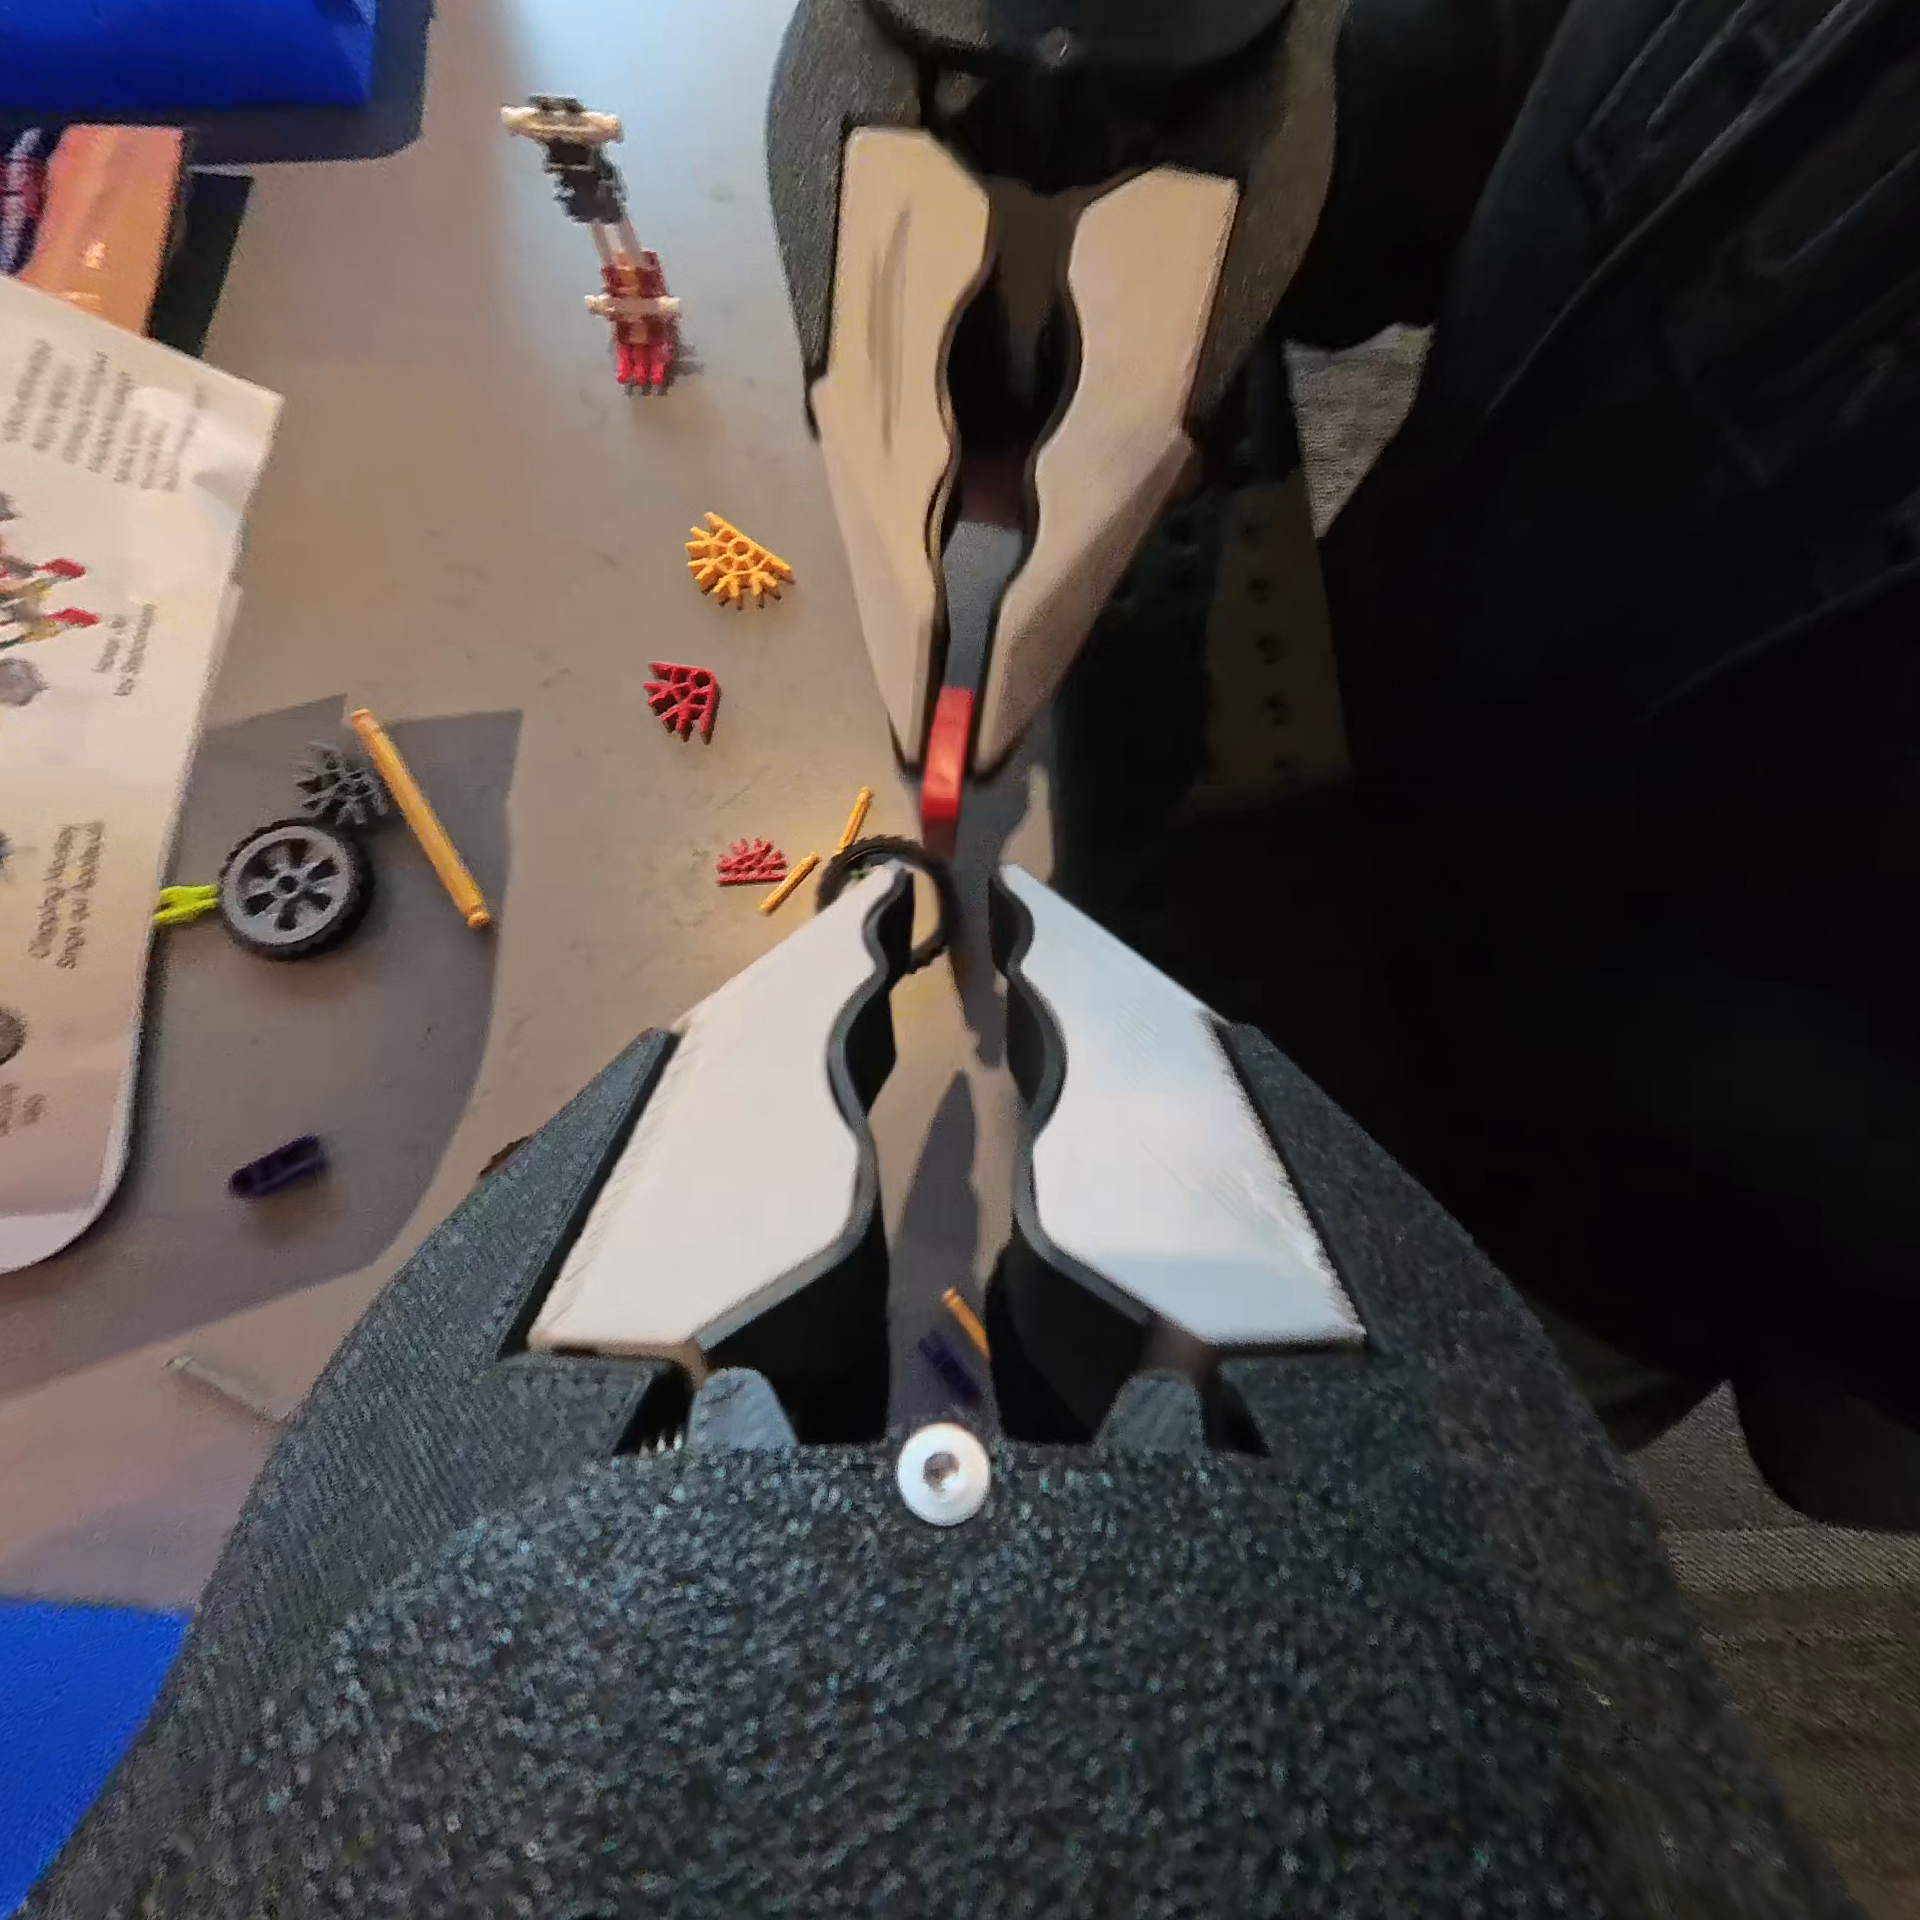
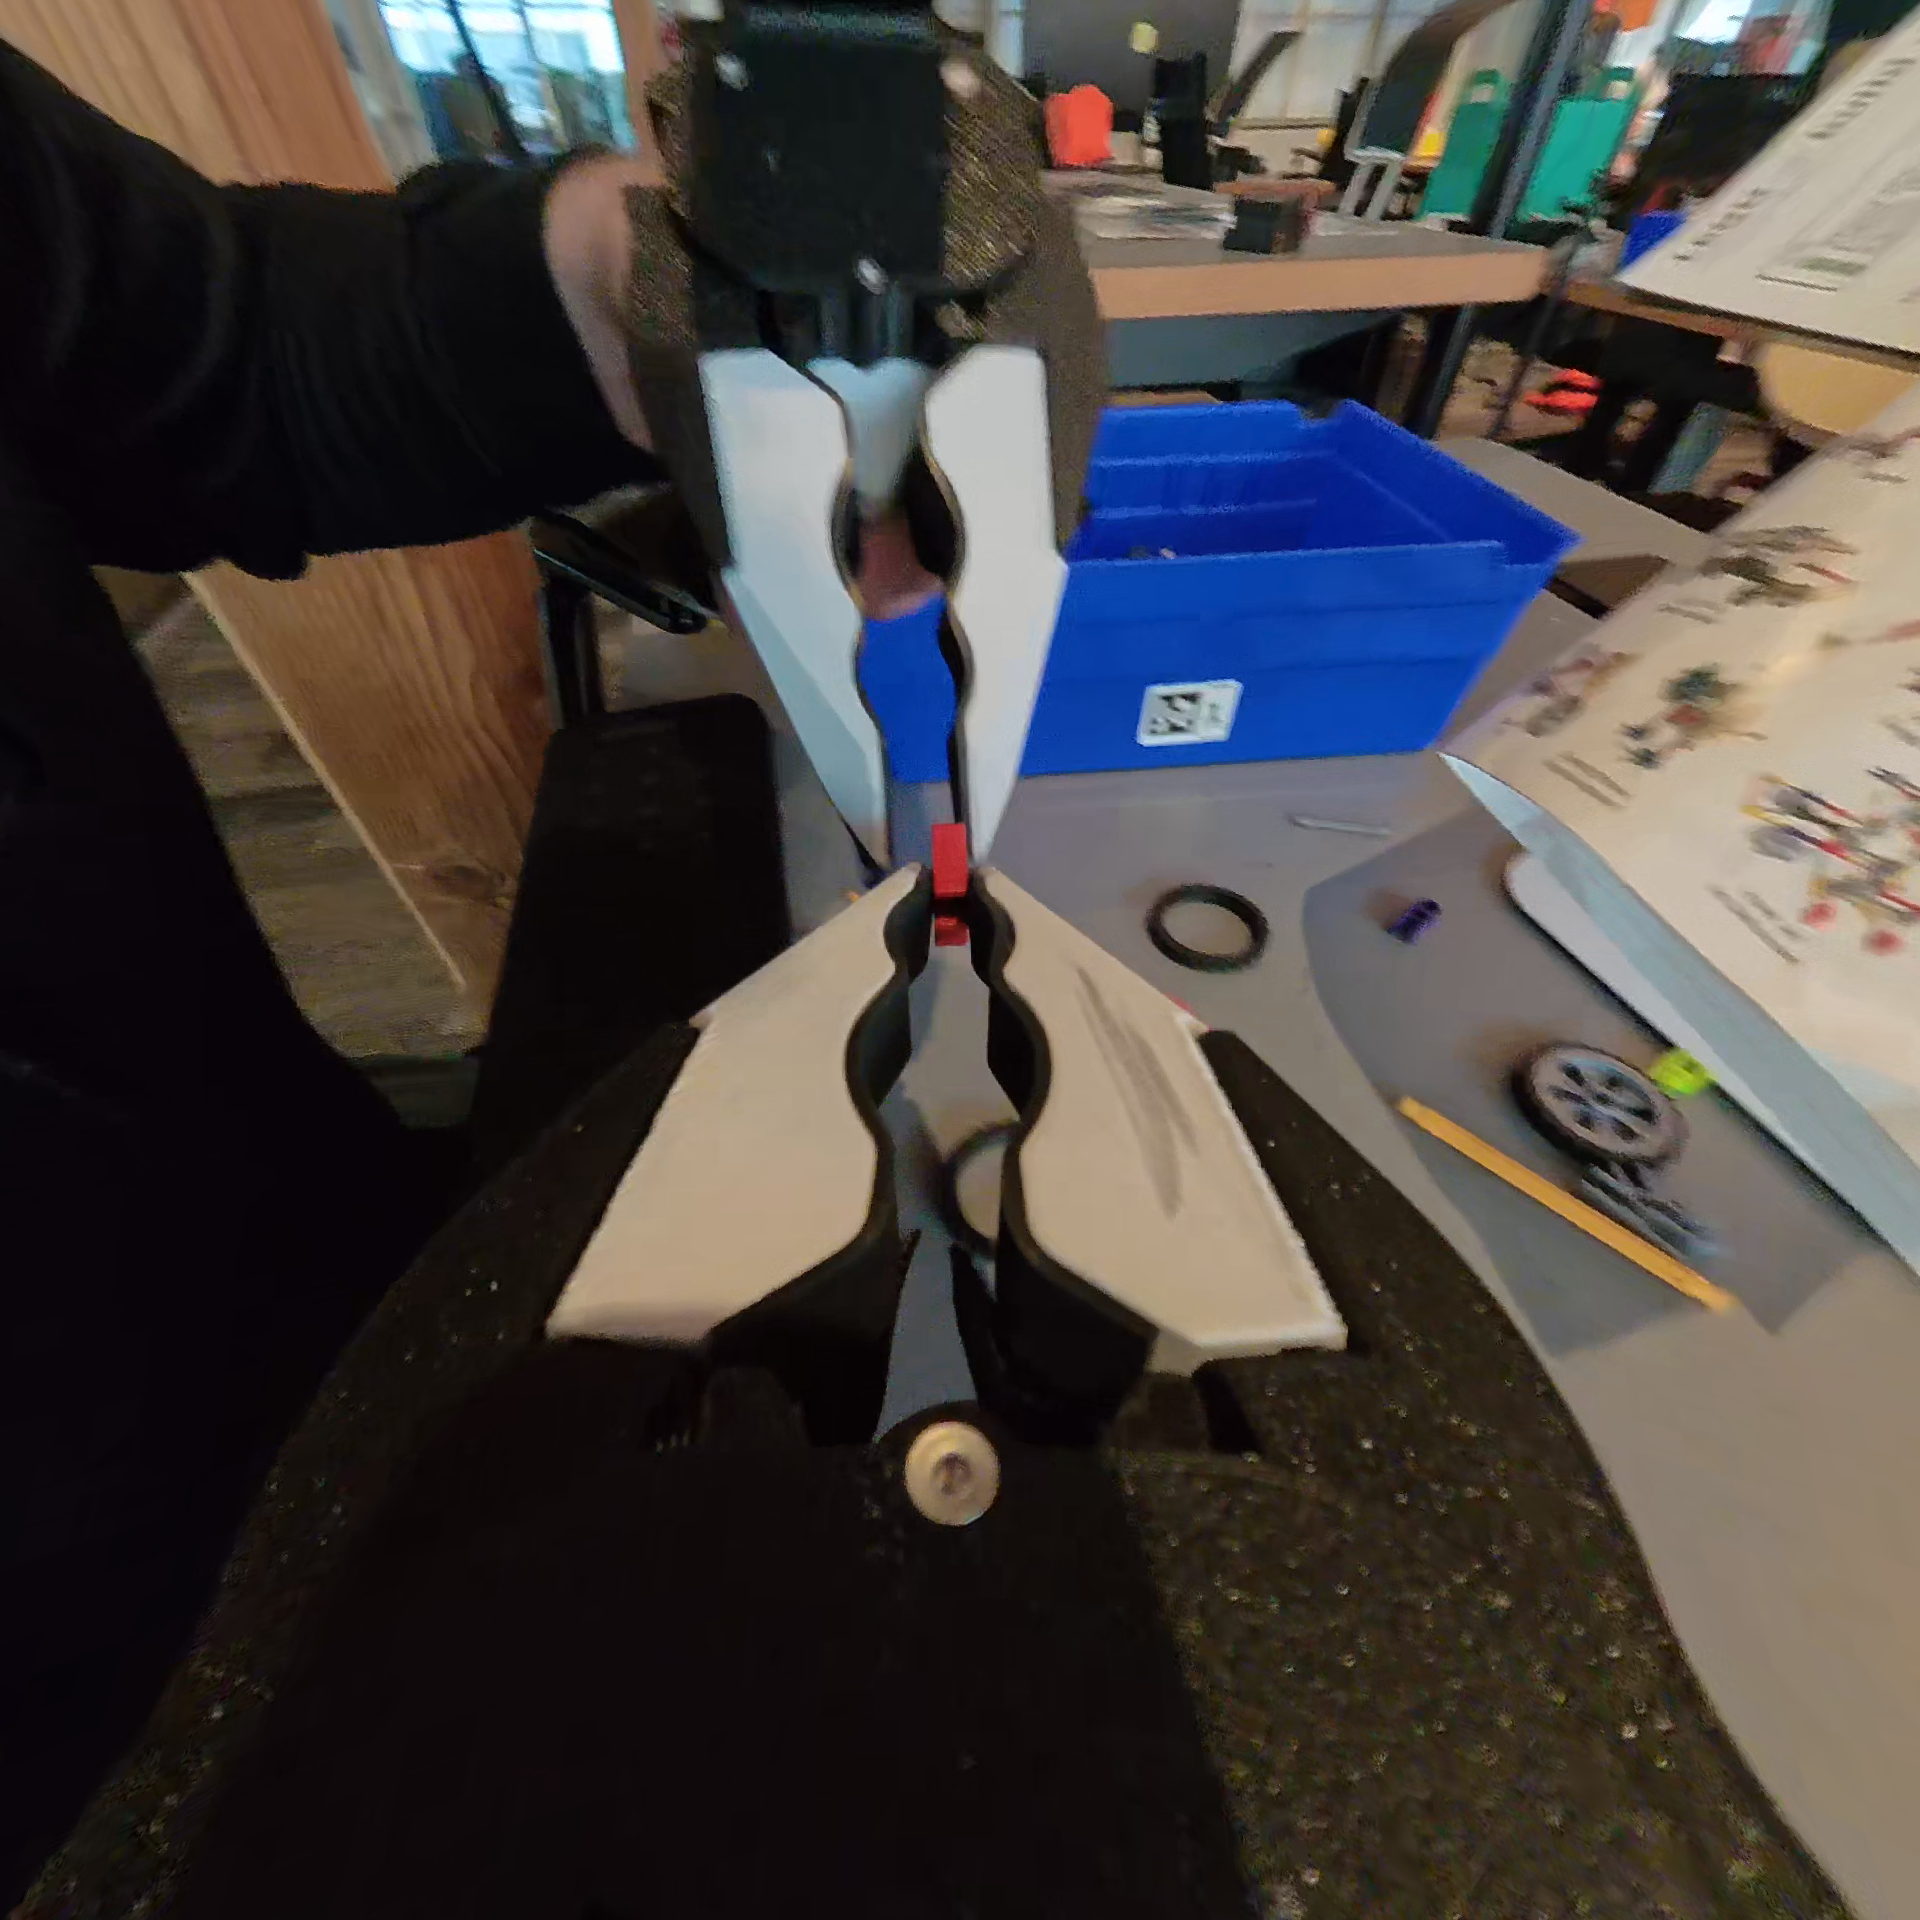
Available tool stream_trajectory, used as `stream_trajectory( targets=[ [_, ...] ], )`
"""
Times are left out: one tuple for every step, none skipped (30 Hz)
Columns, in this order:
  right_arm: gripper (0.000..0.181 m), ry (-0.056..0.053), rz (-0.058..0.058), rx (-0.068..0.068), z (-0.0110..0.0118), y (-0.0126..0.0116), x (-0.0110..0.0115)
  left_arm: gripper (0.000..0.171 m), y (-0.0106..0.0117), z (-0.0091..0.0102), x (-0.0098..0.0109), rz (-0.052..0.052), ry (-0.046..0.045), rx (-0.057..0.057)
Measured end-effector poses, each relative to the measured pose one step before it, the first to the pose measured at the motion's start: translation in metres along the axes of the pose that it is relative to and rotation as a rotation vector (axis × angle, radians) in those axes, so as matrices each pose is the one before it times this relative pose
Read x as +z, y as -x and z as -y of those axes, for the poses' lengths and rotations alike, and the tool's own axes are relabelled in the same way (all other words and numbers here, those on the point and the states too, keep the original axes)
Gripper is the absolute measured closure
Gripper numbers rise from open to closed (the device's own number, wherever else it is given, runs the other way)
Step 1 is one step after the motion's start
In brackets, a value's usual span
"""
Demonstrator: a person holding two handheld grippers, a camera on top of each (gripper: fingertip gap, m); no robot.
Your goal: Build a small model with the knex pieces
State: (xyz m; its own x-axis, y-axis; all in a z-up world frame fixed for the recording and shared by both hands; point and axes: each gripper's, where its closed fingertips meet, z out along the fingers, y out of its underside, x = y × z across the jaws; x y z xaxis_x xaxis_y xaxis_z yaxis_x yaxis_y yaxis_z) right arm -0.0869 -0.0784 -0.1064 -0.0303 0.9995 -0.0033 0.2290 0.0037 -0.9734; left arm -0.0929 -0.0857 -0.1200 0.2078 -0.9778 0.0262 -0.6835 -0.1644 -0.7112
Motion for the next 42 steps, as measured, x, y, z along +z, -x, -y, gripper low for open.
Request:
stream_trajectory(
  targets=[
    [0.176, 0.0232, -0.0376, -0.0120, -0.00500, -0.00832, -0.00687, 0.154, 0.00376, -0.00240, -0.00499, 0.0262, 0.00879, 0.0037],
    [0.176, 0.0372, -0.0521, -0.0213, -0.00832, -0.01144, -0.00735, 0.154, 0.00390, -0.00224, -0.00750, 0.0239, 0.00392, 0.0025],
    [0.176, 0.0502, -0.0679, -0.0290, -0.01190, -0.01459, -0.00709, 0.154, 0.00702, -0.00331, -0.00997, 0.0377, 0.00547, -0.0041],
    [0.176, 0.0631, -0.0723, -0.0373, -0.01541, -0.01523, -0.00610, 0.153, 0.01123, -0.00639, -0.01294, 0.0573, 0.02042, -0.0034],
    [0.175, 0.0760, -0.0672, -0.0459, -0.01841, -0.01402, -0.00444, 0.153, 0.01450, -0.00726, -0.01544, 0.0680, 0.01479, -0.0064],
    [0.175, 0.0710, -0.0565, -0.0456, -0.01793, -0.01113, -0.00282, 0.153, 0.01582, -0.00873, -0.01637, 0.0626, 0.01415, -0.0235],
    [0.175, 0.0604, -0.0409, -0.0362, -0.01587, -0.00769, -0.00125, 0.152, 0.01755, -0.01300, -0.01605, 0.0658, 0.03571, -0.0257],
    [0.175, 0.0523, -0.0268, -0.0313, -0.01375, -0.00449, 0.00027, 0.152, 0.02043, -0.01490, -0.01490, 0.0824, 0.04037, -0.0123],
    [0.175, 0.0404, -0.0188, -0.0272, -0.01083, -0.00228, 0.00098, 0.152, 0.01917, -0.01463, -0.01272, 0.0686, 0.03224, -0.0205],
    [0.175, 0.0338, -0.0123, -0.0200, -0.00872, -0.00086, 0.00134, 0.153, 0.01662, -0.01524, -0.00976, 0.0459, 0.03232, -0.0328],
    [0.175, 0.0297, 0.0003, -0.0190, -0.00717, 0.00122, 0.00144, 0.153, 0.01432, -0.01567, -0.00686, 0.0326, 0.03405, -0.0334],
    [0.175, 0.0216, 0.0093, -0.0187, -0.00509, 0.00307, 0.00165, 0.153, 0.01123, -0.01399, -0.00400, 0.0177, 0.02520, -0.0308],
    [0.174, 0.0114, -0.0004, -0.0075, -0.00253, 0.00139, 0.00129, 0.153, 0.00857, -0.01302, -0.00161, 0.0062, 0.02477, -0.0336],
    [0.172, 0.0081, 0.0135, -0.0023, -0.00108, 0.00306, 0.00088, 0.152, 0.00622, -0.01399, 0.00086, 0.0007, 0.03969, -0.0248],
    [0.170, 0.0095, 0.0175, -0.0096, -0.00115, 0.00366, 0.00065, 0.151, 0.00602, -0.01304, 0.00309, 0.0130, 0.04285, -0.0019],
    [0.166, 0.0026, -0.0057, -0.0090, -0.00011, 0.00000, 0.00029, 0.150, 0.00401, -0.01147, 0.00474, 0.0070, 0.04086, 0.0004],
    [0.155, -0.0020, 0.0093, 0.0003, 0.00051, 0.00172, -0.00009, 0.148, 0.00129, -0.01125, 0.00622, -0.0078, 0.04723, -0.0036],
    [0.152, -0.0058, 0.0231, 0.0093, 0.00122, 0.00280, -0.00052, 0.148, 0.00073, -0.00732, 0.00640, -0.0050, 0.03222, 0.0064],
    [0.152, -0.0130, 0.0174, 0.0118, 0.00192, 0.00177, -0.00112, 0.148, 0.00075, -0.00334, 0.00581, -0.0010, 0.01603, 0.0093],
    [0.150, -0.0111, 0.0203, 0.0038, 0.00172, 0.00230, -0.00132, 0.147, -0.00034, -0.00363, 0.00585, -0.0074, 0.02378, 0.0079],
    [0.148, -0.0122, 0.0034, -0.0018, 0.00215, 0.00009, -0.00145, 0.146, -0.00033, -0.00447, 0.00593, -0.0088, 0.03065, 0.0121],
    [0.148, -0.0133, -0.0057, 0.0011, 0.00230, -0.00152, -0.00139, 0.147, 0.00085, -0.00243, 0.00568, -0.0048, 0.01883, 0.0084],
    [0.148, -0.0120, 0.0053, 0.0057, 0.00194, 0.00006, -0.00089, 0.147, 0.00092, -0.00165, 0.00541, -0.0100, 0.01465, -0.0003],
    [0.148, -0.0172, 0.0036, 0.0059, 0.00260, 0.00005, -0.00061, 0.146, 0.00076, -0.00242, 0.00479, -0.0098, 0.01942, 0.0058],
    [0.148, -0.0165, -0.0070, 0.0083, 0.00232, -0.00145, -0.00013, 0.146, 0.00211, -0.00323, 0.00423, 0.0007, 0.02629, 0.0111],
    [0.148, -0.0121, -0.0060, 0.0083, 0.00164, -0.00121, 0.00037, 0.146, 0.00165, -0.00471, 0.00372, -0.0019, 0.03478, 0.0129],
    [0.148, -0.0149, -0.0106, 0.0038, 0.00173, -0.00156, 0.00031, 0.146, 0.00138, -0.00357, 0.00280, -0.0037, 0.02579, 0.0146],
    [0.149, -0.0197, -0.0234, 0.0045, 0.00214, -0.00357, 0.00010, 0.146, 0.00274, -0.00335, 0.00165, -0.0006, 0.02203, 0.0048],
    [0.149, -0.0162, -0.0148, 0.0091, 0.00149, -0.00263, 0.00005, 0.146, 0.00551, -0.00552, 0.00083, 0.0130, 0.03242, 0.0020],
    [0.149, -0.0168, -0.0029, 0.0090, 0.00147, -0.00119, -0.00013, 0.147, 0.00844, -0.00570, 0.00009, 0.0316, 0.03262, 0.0061],
    [0.149, -0.0161, -0.0050, 0.0082, 0.00126, -0.00167, -0.00030, 0.147, 0.00725, -0.00449, -0.00007, 0.0232, 0.02671, 0.0011],
    [0.149, -0.0107, -0.0003, 0.0072, 0.00063, -0.00093, -0.00027, 0.147, 0.00481, -0.00208, 0.00071, 0.0100, 0.01508, -0.0005],
    [0.150, -0.0078, 0.0039, 0.0062, 0.00033, -0.00035, -0.00003, 0.147, 0.00084, -0.00057, 0.00150, -0.0066, 0.01291, 0.0062],
    [0.150, -0.0067, -0.0017, 0.0034, 0.00019, -0.00094, 0.00002, 0.147, 0.00031, -0.00012, 0.00257, -0.0013, 0.01856, 0.0146],
    [0.150, -0.0050, -0.0056, -0.0004, 0.00027, -0.00105, -0.00015, 0.147, -0.00036, -0.00008, 0.00362, 0.0003, 0.02589, 0.0172],
    [0.151, -0.0035, -0.0016, -0.0005, 0.00020, -0.00038, -0.00014, 0.147, -0.00042, 0.00078, 0.00447, 0.0036, 0.02506, 0.0197],
    [0.151, -0.0025, 0.0024, 0.0017, -0.00008, 0.00026, 0.00004, 0.147, 0.00092, -0.00016, 0.00513, 0.0101, 0.03010, 0.0133],
    [0.151, -0.0022, 0.0004, 0.0008, -0.00016, 0.00013, 0.00000, 0.147, 0.00199, -0.00225, 0.00544, 0.0129, 0.03977, 0.0057],
    [0.151, -0.0017, 0.0012, -0.0014, -0.00006, 0.00035, -0.00038, 0.147, 0.00183, -0.00147, 0.00513, 0.0076, 0.02872, -0.0026],
    [0.151, -0.0024, 0.0024, -0.0014, 0.00014, 0.00067, -0.00046, 0.147, 0.00264, -0.00007, 0.00432, 0.0052, 0.01574, -0.0189],
    [0.152, -0.0030, -0.0002, -0.0010, 0.00010, 0.00020, -0.00053, 0.148, 0.00212, 0.00036, 0.00389, -0.0015, 0.00690, -0.0236],
    [0.152, -0.0026, -0.0006, -0.0014, 0.00026, 0.00007, -0.00058, 0.148, -0.00136, 0.00024, 0.00358, -0.0200, 0.00535, -0.0162]
  ],
)
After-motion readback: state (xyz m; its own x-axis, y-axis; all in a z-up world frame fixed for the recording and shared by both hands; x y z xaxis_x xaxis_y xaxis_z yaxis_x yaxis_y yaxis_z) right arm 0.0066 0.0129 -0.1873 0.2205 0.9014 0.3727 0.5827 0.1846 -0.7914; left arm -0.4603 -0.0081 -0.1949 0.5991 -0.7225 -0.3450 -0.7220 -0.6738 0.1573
